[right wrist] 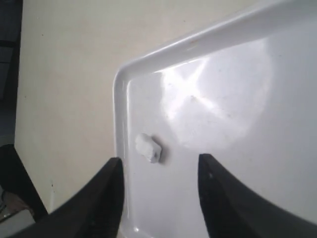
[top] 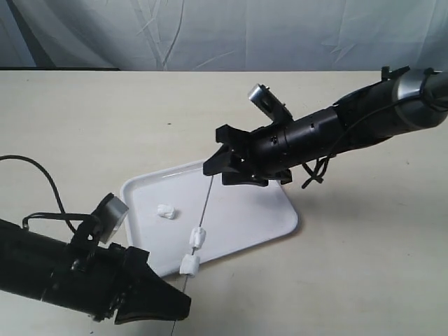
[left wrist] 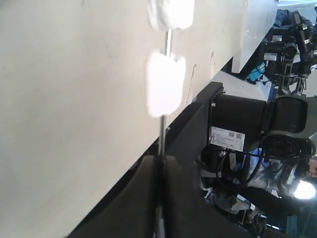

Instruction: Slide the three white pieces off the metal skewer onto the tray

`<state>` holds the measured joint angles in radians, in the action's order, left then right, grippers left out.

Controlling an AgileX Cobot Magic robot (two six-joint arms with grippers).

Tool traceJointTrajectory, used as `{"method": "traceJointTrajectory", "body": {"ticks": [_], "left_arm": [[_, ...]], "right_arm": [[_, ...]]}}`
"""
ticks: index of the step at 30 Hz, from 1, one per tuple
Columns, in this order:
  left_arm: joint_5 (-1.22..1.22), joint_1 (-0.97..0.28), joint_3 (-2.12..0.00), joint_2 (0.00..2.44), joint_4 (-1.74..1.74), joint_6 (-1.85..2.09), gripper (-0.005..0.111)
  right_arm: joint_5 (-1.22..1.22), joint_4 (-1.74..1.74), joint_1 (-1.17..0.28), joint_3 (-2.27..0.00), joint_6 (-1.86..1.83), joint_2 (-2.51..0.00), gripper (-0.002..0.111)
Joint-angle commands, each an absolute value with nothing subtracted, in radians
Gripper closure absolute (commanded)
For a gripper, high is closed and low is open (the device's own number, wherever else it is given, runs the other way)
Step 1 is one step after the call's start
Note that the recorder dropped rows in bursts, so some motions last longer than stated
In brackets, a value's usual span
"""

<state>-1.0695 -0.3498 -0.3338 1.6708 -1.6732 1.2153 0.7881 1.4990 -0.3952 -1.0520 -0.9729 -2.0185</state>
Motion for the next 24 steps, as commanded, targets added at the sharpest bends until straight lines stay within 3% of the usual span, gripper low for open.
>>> {"method": "traceJointTrajectory", "body": {"ticks": [1,10,24], "left_arm": [[-1.034,-0.341,-0.346,1.663,-1.744,1.208,0.107],[-1.011,-0.341,-0.348,1.663,-1.744,1.212,0.107],[-0.987,-0.341,-0.374,1.663,-1.744,1.214,0.107]], "right_arm": [[0.855,1.409,-0.324,-1.043,-0.967,-1.976,0.062],[0.956,1.322,-0.242,-1.041,-0.897,-1.943,0.062],[1.037,1.517,-0.385,-0.931,-1.007,-1.943,0.062]]}}
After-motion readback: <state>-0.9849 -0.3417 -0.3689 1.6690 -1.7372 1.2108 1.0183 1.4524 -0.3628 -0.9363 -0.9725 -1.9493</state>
